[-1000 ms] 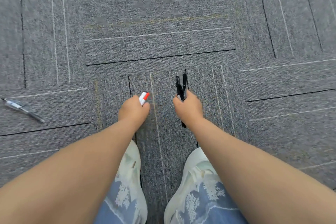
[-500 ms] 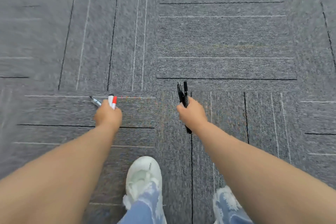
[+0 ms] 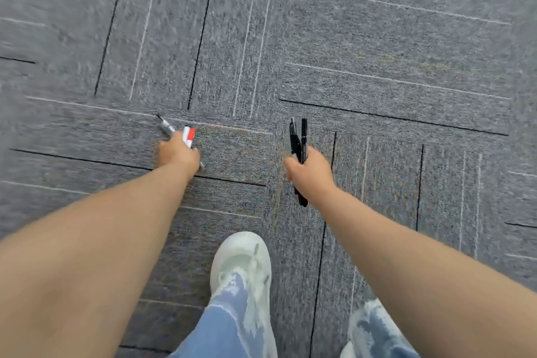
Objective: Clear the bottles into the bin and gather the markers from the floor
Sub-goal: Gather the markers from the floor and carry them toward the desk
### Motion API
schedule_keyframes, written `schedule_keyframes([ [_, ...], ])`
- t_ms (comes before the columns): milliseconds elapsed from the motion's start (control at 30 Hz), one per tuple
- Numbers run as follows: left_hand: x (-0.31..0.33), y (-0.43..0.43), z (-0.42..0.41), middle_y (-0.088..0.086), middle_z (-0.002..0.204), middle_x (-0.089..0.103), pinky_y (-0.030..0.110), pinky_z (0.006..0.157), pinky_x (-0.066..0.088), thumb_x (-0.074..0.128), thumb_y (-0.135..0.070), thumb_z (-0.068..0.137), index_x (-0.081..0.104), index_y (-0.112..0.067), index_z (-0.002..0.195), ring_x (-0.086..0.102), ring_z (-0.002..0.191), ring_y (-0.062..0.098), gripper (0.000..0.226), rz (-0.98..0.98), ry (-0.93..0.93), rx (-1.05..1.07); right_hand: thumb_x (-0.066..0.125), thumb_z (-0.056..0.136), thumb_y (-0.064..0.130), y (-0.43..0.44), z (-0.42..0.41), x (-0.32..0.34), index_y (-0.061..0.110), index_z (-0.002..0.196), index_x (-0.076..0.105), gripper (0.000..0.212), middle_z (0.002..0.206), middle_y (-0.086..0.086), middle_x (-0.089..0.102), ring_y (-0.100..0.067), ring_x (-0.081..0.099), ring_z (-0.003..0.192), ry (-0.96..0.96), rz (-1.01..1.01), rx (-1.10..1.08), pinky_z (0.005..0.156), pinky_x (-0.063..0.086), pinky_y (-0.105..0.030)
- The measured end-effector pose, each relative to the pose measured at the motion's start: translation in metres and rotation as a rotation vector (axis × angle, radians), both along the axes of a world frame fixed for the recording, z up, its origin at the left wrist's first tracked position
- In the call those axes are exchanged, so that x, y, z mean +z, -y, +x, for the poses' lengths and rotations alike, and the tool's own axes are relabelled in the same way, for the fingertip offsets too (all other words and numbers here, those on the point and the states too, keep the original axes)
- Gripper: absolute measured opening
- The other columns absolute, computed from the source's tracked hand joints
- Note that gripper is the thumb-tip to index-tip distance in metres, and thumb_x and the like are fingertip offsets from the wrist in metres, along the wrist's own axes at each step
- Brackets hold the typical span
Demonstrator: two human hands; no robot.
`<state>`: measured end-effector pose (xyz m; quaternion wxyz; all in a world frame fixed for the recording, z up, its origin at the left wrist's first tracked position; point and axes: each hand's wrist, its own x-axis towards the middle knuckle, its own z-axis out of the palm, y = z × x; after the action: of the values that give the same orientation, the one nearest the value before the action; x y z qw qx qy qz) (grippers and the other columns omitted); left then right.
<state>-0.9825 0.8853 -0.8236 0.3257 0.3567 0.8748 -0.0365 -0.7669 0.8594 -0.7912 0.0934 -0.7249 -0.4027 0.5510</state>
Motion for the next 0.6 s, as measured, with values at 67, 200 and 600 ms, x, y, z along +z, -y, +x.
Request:
schedule_keyframes([
  [67,0.000,0.004,-0.002,0.024,0.123,0.052,0.042,0.083,0.044,0.056,-0.016,0.091,0.038,-0.004,0.131,0.054,0.108,0.041,0.046,0.023,-0.001,-0.010,0.047,0.091,0.019,0.002,0.003,0.001,0.024,0.076,0.046,0.016,0.073,-0.003,0.054,-0.019,0.049,0.066,0.011,-0.005,0.015,0.064,0.045,-0.037],
  [200,0.009,0.017,0.013,0.020,0.109,0.055,0.042,0.074,0.047,0.058,-0.017,0.089,0.035,0.000,0.125,0.054,0.087,0.034,0.046,0.075,0.070,0.034,0.047,0.092,0.018,-0.004,0.017,0.020,0.017,0.095,0.052,0.006,0.077,-0.006,0.057,-0.018,0.047,0.062,0.032,0.005,0.048,0.061,0.044,-0.034],
  [600,0.184,0.020,0.189,0.004,0.064,0.043,0.026,0.047,0.026,0.042,-0.017,0.095,0.048,-0.006,0.089,0.034,0.052,0.016,0.014,0.020,0.639,-0.215,0.045,0.090,0.019,0.026,0.134,0.215,0.020,0.069,0.043,0.021,0.080,-0.007,0.061,-0.011,0.049,0.054,0.204,0.124,-0.109,0.051,0.040,-0.023],
])
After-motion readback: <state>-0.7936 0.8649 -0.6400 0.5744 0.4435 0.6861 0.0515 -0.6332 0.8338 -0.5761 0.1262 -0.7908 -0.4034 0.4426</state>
